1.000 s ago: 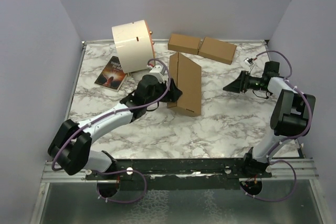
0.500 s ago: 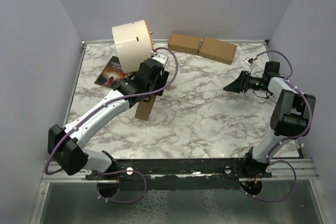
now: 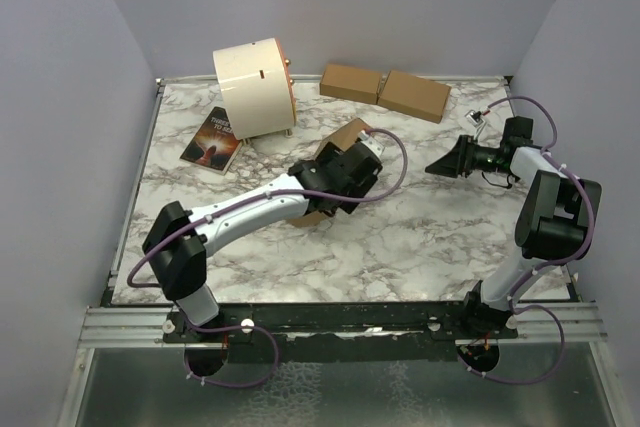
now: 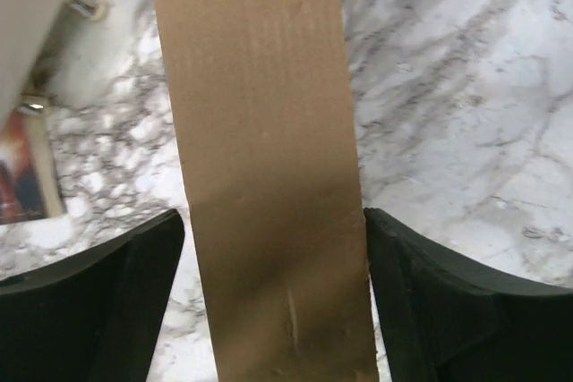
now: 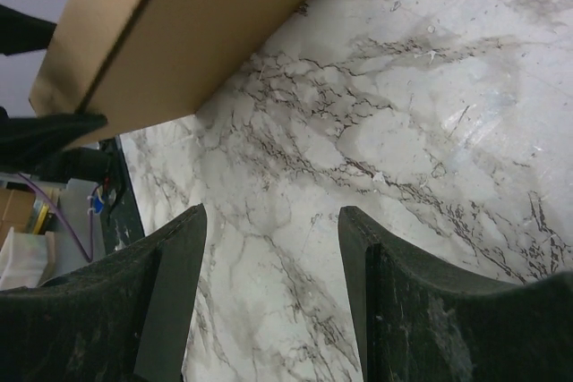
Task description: Fold the paper box
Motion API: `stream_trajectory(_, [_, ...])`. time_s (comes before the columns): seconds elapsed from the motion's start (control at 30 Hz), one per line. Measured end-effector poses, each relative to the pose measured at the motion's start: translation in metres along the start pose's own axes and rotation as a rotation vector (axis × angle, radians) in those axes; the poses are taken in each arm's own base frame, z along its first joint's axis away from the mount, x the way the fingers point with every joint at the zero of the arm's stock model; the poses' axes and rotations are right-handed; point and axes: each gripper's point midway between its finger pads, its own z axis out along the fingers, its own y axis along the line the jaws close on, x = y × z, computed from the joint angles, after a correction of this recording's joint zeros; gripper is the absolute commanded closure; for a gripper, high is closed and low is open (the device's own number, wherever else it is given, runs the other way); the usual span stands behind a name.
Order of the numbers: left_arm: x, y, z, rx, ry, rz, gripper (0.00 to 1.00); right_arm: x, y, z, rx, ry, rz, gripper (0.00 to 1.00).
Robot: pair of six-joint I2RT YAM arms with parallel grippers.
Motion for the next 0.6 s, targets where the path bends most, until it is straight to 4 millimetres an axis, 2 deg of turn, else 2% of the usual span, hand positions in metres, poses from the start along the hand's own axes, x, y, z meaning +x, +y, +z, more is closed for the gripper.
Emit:
stream_trajectory(0.07, [0.004, -0.018, 0.004, 0.022, 0.016, 0.019, 0.01, 0.0, 0.0, 0.0, 0.002, 0.001, -0.003, 0.39])
stream_trajectory(0.13, [0.01, -0.039, 0.006, 0.047, 0.035, 0.051, 0.01, 0.0, -0.001, 0.0, 0.004, 0.002, -0.003, 0.39])
stream_trajectory(0.27, [0.011, -0.061, -0.003, 0.111, 0.022, 0.074, 0.01, 0.001, -0.001, 0.0, 0.006, 0.004, -0.005, 0.39])
stream_trajectory(0.4, [-0.006, -0.066, -0.024, 0.197, -0.058, 0.026, 0.01, 0.001, -0.002, 0.0, 0.008, 0.005, -0.01, 0.39])
stream_trajectory(0.6, [-0.025, -0.055, -0.067, 0.339, -0.274, -0.096, 0.01, 0.002, -0.001, -0.001, 0.007, 0.007, -0.053, 0.41])
